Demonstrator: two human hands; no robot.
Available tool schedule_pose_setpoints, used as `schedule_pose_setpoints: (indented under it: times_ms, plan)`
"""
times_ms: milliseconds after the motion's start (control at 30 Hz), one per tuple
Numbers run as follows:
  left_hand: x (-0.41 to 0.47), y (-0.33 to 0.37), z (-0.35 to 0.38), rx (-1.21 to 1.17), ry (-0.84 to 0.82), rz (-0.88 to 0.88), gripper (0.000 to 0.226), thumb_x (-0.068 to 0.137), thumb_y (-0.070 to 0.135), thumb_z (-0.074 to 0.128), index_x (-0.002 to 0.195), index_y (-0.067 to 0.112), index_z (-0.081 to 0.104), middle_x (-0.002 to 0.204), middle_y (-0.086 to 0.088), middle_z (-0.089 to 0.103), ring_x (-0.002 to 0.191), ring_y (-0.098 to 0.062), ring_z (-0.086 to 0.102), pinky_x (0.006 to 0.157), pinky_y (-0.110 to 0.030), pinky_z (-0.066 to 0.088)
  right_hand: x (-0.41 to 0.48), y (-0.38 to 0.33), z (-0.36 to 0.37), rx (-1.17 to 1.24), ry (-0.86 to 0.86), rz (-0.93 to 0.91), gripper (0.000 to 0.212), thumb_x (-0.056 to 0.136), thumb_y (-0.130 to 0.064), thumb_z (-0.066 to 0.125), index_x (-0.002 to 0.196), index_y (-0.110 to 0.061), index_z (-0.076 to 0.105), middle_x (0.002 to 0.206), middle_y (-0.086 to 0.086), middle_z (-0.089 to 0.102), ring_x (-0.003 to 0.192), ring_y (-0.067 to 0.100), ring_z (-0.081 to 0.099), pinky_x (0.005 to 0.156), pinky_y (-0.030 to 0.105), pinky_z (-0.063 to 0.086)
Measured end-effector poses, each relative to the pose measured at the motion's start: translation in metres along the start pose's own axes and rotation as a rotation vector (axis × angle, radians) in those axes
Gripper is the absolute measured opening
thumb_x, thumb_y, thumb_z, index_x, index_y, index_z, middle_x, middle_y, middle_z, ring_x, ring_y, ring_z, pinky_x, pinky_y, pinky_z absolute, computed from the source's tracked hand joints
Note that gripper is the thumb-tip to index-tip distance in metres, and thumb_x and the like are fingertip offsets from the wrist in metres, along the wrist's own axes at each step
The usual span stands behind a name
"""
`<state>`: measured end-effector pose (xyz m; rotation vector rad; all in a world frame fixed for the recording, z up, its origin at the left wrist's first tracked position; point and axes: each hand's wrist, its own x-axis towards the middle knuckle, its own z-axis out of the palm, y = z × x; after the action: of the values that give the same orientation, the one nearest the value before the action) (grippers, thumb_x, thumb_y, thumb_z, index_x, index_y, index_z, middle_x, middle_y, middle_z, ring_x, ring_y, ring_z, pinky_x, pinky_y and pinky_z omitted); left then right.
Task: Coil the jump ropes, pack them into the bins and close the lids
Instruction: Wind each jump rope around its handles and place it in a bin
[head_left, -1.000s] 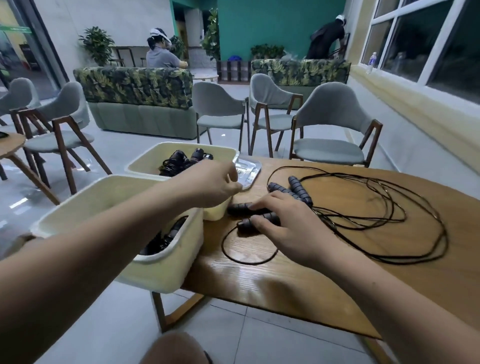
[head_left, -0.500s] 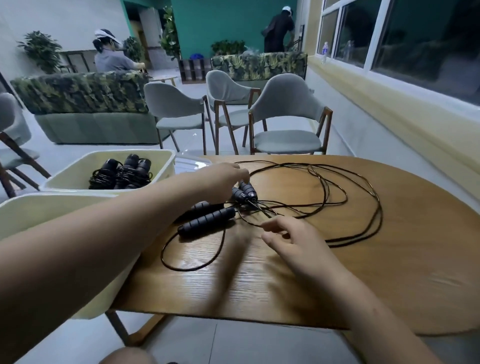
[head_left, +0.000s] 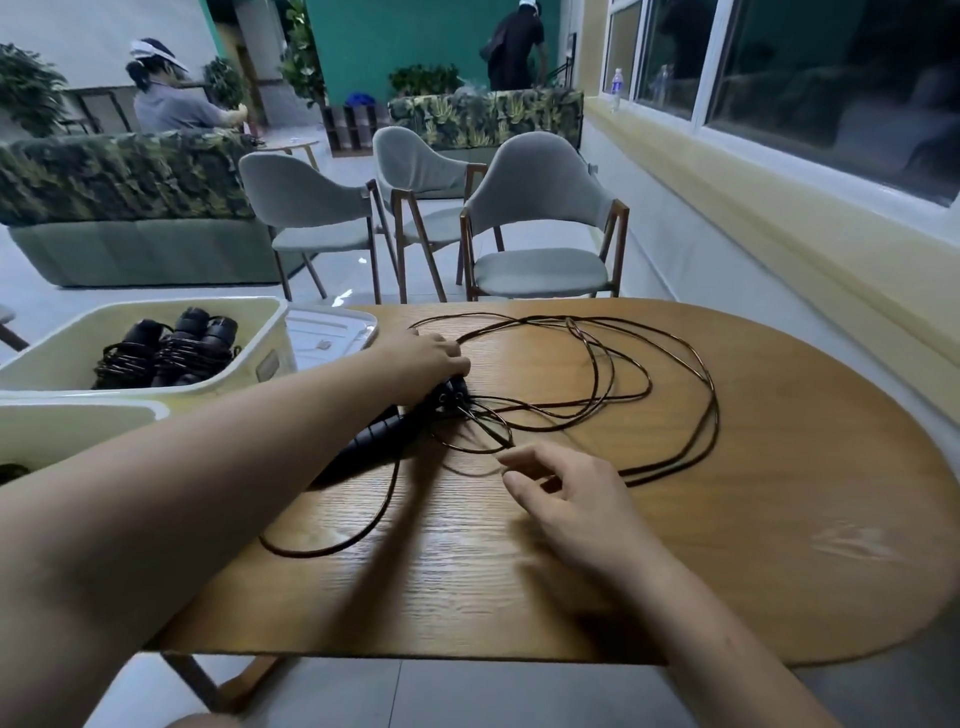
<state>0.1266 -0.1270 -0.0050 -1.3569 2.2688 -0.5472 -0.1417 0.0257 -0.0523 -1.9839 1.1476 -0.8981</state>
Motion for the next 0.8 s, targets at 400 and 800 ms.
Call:
schedule_pose_setpoints:
  times_ms: [400, 800]
  plan:
    - [-0.014, -0.017, -0.027, -0.046, 0.088, -0.175, 0.059, 0.080, 0.035, 0.076, 0.130, 0.021, 0.048, 0.121, 0.000, 0.063, 0.114, -0.027, 0.061, 0.096, -0.042, 0.047, -0.001, 0.000, -0.004, 0.012, 0.018, 0.019, 0.015, 0.102, -0.026, 0.072, 0.115, -0.030, 0.079, 0.109, -0.019, 0.076, 0.101, -0.006, 0.066, 0.081, 0.009, 0.046]
    - [-0.095, 0.053, -0.106, -0.825, -0.094, -0.327, 0.049, 0.078, 0.070, 0.074, 0.098, 0.028, 0.061, 0.094, 0.001, 0.072, 0.089, -0.019, 0.067, 0.084, -0.038, 0.058, -0.016, -0.027, -0.008, 0.310, -0.053, 0.169, 0.038, 0.109, -0.049, 0.054, 0.117, -0.020, 0.076, 0.107, 0.000, 0.080, 0.101, 0.015, 0.075, 0.096, 0.048, 0.060]
